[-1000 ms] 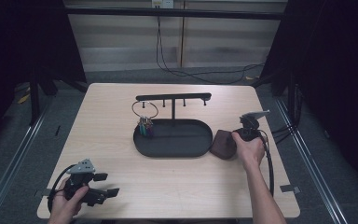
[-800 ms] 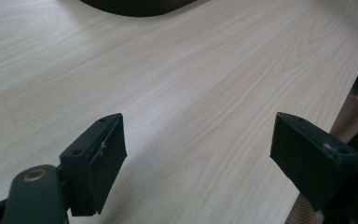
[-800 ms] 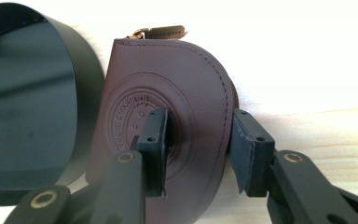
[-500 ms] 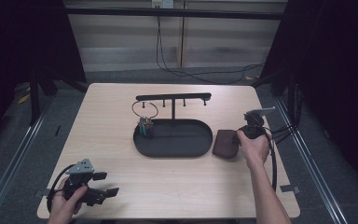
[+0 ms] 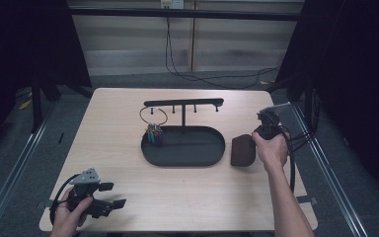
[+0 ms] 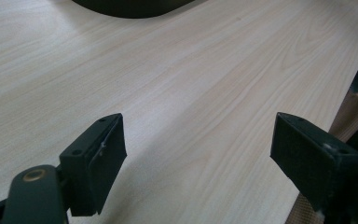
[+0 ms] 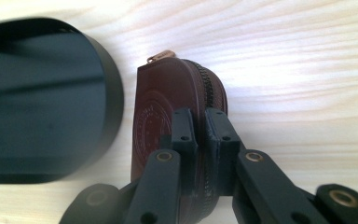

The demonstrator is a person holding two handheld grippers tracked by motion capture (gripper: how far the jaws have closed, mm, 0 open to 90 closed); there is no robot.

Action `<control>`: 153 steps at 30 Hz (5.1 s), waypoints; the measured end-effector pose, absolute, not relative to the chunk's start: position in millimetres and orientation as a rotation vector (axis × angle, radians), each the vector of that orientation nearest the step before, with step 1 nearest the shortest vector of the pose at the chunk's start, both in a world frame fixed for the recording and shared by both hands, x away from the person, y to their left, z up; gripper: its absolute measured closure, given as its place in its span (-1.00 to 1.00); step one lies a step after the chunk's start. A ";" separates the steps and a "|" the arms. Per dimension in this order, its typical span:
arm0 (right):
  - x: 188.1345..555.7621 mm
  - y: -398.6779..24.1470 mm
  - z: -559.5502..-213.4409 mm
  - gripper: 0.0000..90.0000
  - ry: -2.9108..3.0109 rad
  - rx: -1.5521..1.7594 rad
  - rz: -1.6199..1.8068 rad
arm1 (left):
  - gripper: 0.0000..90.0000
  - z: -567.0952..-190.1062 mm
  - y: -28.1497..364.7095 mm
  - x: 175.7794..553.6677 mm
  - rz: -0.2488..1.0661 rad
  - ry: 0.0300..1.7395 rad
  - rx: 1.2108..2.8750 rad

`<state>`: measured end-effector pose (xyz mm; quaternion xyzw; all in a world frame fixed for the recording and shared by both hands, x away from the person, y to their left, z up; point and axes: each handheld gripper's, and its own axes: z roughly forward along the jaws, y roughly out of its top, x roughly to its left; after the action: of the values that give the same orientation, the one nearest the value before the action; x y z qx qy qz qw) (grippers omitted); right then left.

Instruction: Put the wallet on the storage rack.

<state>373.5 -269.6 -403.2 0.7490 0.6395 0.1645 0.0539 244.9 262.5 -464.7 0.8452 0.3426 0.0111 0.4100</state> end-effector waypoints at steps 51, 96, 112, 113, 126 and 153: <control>379.4 -235.5 -314.8 0.94 2.128 2.097 0.285 | -0.62 -465.6 262.4 245.6 0.024 0.866 2.152; 398.1 -198.2 -338.8 0.95 2.225 2.126 0.804 | -0.60 -467.3 261.8 244.6 0.033 0.884 2.166; 404.2 -191.3 -370.0 0.95 2.222 2.175 0.930 | -0.60 -467.7 261.9 244.3 0.038 0.886 2.167; 404.4 -190.9 -371.9 0.95 2.215 2.180 0.937 | -0.60 -467.5 262.1 244.4 0.037 0.886 2.173; 408.9 -187.5 -397.2 0.95 2.221 2.237 0.997 | -0.60 -468.0 262.6 244.1 0.054 0.900 2.171; 416.4 -191.1 -425.3 0.97 2.174 2.240 0.868 | -0.60 -466.6 262.7 245.5 0.061 0.895 2.164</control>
<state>416.4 -191.1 -425.3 0.6905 0.6702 0.2675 -0.0492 245.5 262.7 -466.6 0.8512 0.3518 0.0241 0.3888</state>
